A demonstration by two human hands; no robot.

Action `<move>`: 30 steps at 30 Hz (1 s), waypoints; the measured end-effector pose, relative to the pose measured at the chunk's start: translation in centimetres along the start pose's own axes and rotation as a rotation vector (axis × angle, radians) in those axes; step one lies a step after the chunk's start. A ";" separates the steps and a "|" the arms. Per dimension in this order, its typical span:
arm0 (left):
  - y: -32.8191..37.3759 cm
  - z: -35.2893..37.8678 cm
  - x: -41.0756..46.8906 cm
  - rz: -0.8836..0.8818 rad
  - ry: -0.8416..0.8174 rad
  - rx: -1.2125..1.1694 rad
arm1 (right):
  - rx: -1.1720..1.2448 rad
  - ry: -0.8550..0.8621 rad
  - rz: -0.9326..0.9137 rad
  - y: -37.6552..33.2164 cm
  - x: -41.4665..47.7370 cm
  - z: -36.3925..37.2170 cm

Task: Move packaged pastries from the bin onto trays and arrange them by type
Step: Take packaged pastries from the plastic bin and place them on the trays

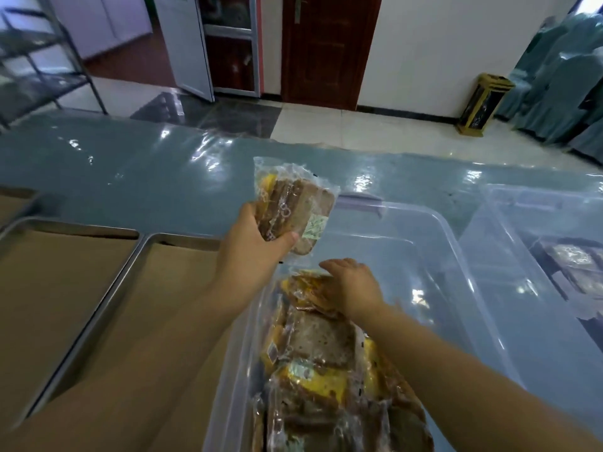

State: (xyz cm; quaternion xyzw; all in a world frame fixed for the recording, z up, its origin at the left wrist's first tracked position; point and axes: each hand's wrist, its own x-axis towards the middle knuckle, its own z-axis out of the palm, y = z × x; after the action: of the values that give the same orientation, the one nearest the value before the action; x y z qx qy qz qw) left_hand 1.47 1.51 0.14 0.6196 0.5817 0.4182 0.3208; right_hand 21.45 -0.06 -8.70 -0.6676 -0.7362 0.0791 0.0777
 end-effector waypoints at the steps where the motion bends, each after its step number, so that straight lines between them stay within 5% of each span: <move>1: -0.1 0.1 0.0 0.002 -0.011 -0.007 | -0.047 -0.041 -0.010 0.0 0.3 0.3; 7: -0.4 0.1 0.1 0.016 -0.005 -0.009 | -0.176 0.014 0.018 -0.9 -0.2 -1.4; 14: -0.5 0.0 -0.1 0.036 0.014 -0.040 | -0.052 0.126 -0.409 -2.2 -6.9 -4.4; 17: -0.6 0.0 -0.2 0.053 0.012 -0.033 | -0.169 -0.047 -0.530 -1.9 -9.1 -3.6; 23: -0.5 0.1 -0.2 0.082 0.019 0.013 | -0.212 -0.263 -0.404 -1.5 -9.6 -0.7; 30: -0.3 0.1 -0.5 0.082 -0.001 0.018 | -0.219 -0.284 -0.304 -2.9 -7.9 -0.5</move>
State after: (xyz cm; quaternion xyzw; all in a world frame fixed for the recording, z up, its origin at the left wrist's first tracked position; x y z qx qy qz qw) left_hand 1.43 1.10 -0.23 0.6459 0.5592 0.4257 0.2980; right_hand 19.53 -8.22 -7.62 -0.5356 -0.8360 0.0792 -0.0888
